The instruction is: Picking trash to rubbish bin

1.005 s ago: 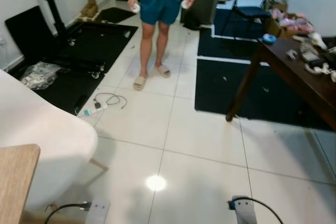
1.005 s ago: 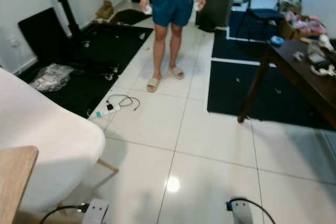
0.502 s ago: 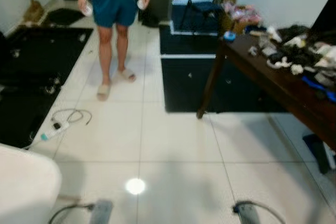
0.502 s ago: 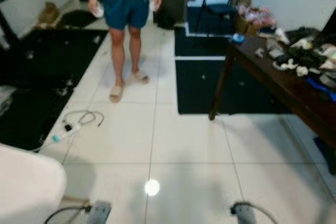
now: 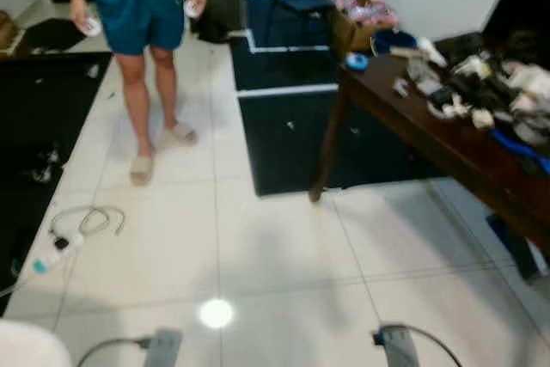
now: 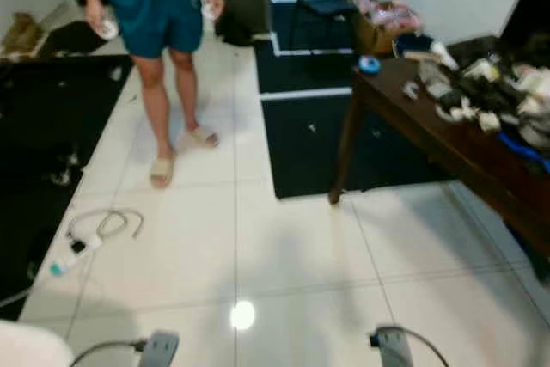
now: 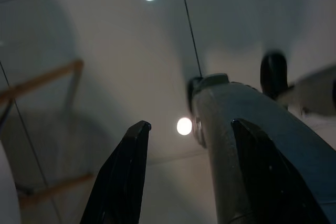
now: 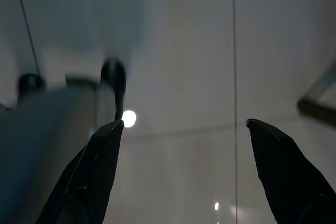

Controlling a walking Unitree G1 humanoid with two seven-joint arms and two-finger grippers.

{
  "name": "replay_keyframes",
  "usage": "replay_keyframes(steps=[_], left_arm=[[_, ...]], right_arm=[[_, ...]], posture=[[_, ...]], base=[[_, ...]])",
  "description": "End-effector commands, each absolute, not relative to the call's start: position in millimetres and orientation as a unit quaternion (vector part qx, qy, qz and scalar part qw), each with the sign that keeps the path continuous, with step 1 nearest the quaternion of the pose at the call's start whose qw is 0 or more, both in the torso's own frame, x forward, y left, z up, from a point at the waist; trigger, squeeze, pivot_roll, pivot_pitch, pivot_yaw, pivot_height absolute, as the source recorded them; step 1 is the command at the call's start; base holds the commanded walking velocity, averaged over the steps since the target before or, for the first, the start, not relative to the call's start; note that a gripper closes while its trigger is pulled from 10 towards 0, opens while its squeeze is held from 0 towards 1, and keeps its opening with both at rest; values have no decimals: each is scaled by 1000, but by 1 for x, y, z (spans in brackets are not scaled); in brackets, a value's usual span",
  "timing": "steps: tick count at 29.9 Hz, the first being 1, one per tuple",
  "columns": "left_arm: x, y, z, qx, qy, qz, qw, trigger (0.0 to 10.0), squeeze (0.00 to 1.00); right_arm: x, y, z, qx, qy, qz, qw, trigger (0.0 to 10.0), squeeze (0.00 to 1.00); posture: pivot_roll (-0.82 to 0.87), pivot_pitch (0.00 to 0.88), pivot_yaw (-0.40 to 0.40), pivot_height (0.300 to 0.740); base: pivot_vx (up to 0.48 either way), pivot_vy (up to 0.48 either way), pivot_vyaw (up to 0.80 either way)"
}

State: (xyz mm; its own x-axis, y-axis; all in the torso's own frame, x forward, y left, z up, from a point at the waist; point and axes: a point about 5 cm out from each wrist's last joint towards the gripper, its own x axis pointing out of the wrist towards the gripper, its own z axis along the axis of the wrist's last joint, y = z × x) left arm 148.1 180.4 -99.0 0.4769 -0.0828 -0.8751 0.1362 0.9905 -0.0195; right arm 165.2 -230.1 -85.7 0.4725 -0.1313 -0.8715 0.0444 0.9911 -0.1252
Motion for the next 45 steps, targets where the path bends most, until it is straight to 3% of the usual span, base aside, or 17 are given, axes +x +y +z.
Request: replay_keyframes(steps=[1, 8, 45], left_arm=[[133, 181, -105, 21, 533, -62, 844, 10000, 0], [134, 180, -105, 21, 532, -62, 844, 10000, 0], [131, 178, -106, 25, 537, -64, 841, 10000, 0]], right_arm=[[155, -225, -91, -39, 526, -47, 848, 10000, 0], [155, -226, -91, -42, 529, -44, 846, 10000, 0], [149, -229, -93, -54, 540, -38, 839, 10000, 0]], posture=[[48, 67, -21, 740], [49, 66, -23, 740], [48, 67, -37, 740]], base=[[319, 0, 0], [316, 0, -83], [306, 0, -800]])
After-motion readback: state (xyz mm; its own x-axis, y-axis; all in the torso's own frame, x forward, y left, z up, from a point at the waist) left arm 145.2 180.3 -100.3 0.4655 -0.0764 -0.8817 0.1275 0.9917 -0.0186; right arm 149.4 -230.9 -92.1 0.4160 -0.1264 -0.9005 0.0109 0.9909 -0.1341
